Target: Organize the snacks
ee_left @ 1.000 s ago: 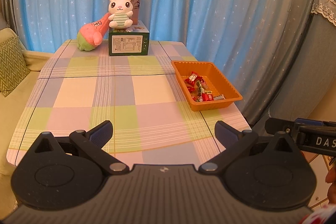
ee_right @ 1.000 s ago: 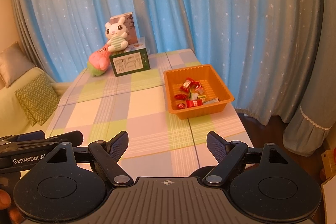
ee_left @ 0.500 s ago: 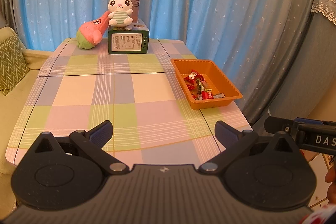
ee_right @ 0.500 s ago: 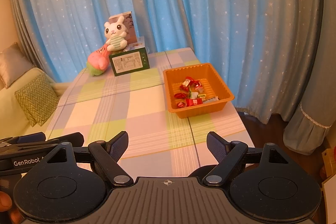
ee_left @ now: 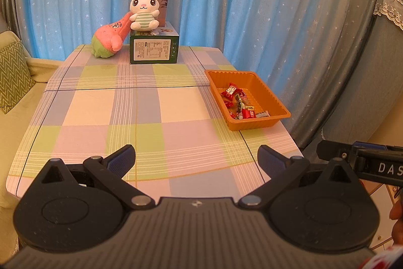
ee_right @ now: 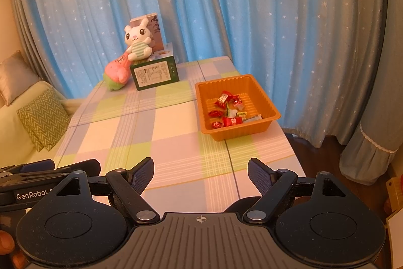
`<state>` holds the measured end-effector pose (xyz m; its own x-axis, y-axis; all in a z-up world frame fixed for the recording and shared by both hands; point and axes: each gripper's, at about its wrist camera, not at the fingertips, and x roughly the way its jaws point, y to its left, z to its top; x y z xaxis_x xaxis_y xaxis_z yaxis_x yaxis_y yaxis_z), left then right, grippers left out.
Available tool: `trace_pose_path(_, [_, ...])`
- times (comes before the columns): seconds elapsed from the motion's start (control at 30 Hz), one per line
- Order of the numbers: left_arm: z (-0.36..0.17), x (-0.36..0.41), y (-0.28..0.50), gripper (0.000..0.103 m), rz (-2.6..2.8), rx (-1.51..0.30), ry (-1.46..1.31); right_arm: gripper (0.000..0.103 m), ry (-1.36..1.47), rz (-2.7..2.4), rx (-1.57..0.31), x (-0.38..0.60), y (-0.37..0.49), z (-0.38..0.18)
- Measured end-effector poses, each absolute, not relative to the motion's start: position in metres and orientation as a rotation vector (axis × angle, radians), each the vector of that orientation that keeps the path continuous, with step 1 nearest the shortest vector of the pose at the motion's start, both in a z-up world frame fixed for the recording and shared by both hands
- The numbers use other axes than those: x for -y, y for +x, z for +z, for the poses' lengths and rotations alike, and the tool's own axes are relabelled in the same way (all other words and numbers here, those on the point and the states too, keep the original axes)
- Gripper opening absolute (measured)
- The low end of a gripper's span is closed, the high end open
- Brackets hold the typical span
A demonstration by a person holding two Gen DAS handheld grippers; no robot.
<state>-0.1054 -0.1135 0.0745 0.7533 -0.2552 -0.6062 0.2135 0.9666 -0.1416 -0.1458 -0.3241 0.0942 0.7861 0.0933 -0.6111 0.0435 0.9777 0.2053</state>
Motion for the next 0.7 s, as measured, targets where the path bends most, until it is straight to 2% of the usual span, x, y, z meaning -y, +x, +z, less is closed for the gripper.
trace_pose_path(0.7, [0.0698, 0.1137, -0.1063, 0.103, -0.257, -0.660, -0.070, 0.081, 0.214, 0.027, -0.669, 0.3241, -0.1454, 0.0939])
